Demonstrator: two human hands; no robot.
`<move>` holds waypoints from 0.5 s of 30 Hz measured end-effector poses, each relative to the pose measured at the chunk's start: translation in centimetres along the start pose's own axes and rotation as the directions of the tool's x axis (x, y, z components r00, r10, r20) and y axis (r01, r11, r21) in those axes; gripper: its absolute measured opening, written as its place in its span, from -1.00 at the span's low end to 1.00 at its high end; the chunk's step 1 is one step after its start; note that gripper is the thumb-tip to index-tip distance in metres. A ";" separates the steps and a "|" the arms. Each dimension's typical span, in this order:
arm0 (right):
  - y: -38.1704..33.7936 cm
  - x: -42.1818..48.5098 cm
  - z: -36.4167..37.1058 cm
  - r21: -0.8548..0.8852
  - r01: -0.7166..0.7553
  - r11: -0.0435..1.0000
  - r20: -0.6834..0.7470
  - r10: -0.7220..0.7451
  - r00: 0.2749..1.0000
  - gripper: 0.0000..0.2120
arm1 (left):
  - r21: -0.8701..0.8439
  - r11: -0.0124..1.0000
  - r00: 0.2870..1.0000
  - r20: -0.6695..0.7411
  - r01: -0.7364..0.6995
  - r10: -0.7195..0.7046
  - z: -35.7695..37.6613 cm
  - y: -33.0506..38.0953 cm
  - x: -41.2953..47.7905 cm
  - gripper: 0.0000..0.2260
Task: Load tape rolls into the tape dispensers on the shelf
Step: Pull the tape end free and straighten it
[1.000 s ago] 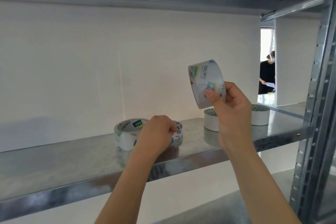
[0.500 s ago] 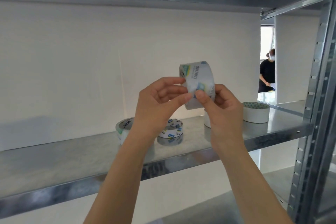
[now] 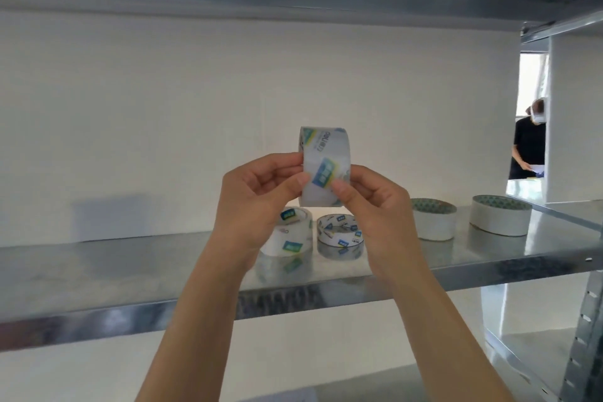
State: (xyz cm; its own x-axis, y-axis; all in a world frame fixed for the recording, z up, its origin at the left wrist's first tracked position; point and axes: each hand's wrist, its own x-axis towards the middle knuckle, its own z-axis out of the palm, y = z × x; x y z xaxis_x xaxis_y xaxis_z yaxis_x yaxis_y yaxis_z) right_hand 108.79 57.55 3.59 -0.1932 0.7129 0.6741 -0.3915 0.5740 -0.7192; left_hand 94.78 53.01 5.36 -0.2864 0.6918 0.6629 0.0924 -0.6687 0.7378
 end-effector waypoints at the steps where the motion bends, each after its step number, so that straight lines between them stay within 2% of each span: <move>1: 0.2 0.0 1.1 0.026 -0.016 1.000 0.030 0.015 0.999 -0.85 | 0.021 1.000 1.000 -0.026 -0.002 0.002 -1.1 0.4 -0.3 -0.80; 4: 1.1 -0.2 5.3 0.089 -0.070 0.994 0.130 0.058 0.990 -0.84 | 0.114 0.993 0.993 -0.116 -0.006 0.020 -5.2 2.0 -1.6 -0.81; 8: 1.8 -1.5 12.5 0.174 -0.093 0.980 0.272 0.043 0.961 -0.86 | 0.256 0.967 0.959 -0.276 0.008 0.065 -11.5 5.3 -4.6 -0.82; 15: 0.4 -6.7 24.1 0.320 -0.213 0.923 0.517 0.018 0.856 -0.85 | 0.435 0.899 0.872 -0.459 0.055 0.169 -19.9 12.8 -12.5 -0.82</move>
State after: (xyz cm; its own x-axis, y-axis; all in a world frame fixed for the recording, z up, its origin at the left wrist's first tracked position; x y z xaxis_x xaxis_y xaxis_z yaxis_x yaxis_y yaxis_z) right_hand 88.26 43.32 2.86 -0.6375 0.4121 0.6510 -0.6082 0.2494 -0.7535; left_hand 80.58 30.32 3.97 -0.6723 0.3653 0.6439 0.4817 -0.4446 0.7551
